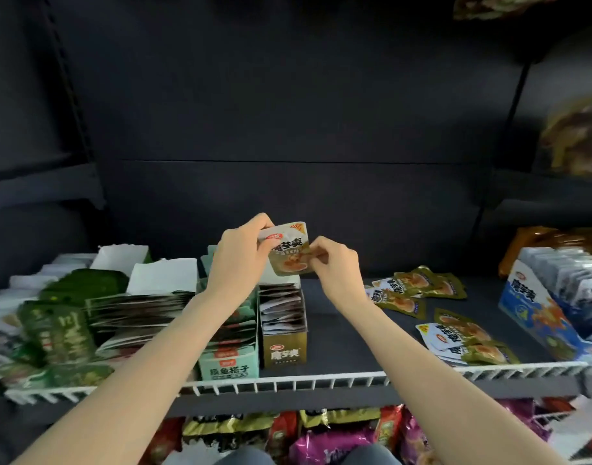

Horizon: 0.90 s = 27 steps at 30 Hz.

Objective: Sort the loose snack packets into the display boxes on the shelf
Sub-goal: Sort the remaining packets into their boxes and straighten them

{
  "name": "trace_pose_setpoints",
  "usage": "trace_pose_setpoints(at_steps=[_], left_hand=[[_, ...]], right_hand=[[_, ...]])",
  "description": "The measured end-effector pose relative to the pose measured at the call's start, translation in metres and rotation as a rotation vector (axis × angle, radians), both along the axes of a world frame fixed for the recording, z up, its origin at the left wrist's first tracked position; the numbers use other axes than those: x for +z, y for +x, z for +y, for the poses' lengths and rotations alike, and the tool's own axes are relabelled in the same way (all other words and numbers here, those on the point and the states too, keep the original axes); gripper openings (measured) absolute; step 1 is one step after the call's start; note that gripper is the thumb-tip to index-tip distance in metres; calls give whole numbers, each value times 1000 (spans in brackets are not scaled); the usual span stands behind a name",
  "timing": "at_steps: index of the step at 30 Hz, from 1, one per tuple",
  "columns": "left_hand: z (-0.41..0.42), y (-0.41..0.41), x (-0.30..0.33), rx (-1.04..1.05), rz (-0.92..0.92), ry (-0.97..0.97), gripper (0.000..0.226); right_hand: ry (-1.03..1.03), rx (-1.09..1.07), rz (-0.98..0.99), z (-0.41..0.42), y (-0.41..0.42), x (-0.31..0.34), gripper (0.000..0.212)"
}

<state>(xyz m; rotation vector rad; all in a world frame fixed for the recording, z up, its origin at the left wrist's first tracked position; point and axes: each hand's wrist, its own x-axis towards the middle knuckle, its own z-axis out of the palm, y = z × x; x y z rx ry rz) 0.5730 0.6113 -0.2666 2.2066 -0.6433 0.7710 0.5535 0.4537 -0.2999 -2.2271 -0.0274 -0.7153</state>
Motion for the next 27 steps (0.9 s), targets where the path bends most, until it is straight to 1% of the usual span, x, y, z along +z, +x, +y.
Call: trace_pose_setpoints(at_steps=[3,5,7,9,11,13,15,17,19,21,25,27], left_hand=[[20,1,-3,32,19,46,12],[26,3,-7,38,59,105,9],[29,4,-12,22,118,195,10],[28,4,-15,7,183,292,15],[24,5,-18,6,222,349,19],[16,5,-21,13,204,389,22],[8,4,-23,43,120,461,23],[-5,5,-25,60,26,509,24],[-22,5,-28,31,-30,531,26],[-44,6,-31,-35,-44,528,26],[-104,7,-52,-148,34,532,28],[-132,13,-67,-172,152,526,29]], right_hand=[[10,20,15,19,4,-5,20],[-12,20,57,24,7,-10,14],[-32,23,100,26,9,-14,14],[-40,22,102,25,9,-16,15],[-128,26,111,22,10,-18,10],[-192,44,151,16,10,-21,13],[-194,69,181,9,7,-22,24],[-183,65,182,-4,5,-23,35],[-156,38,180,-21,4,-25,36],[-140,-6,190,-42,4,-30,34],[-149,-105,259,-86,7,-50,27],[-156,-151,339,-108,13,-65,28]])
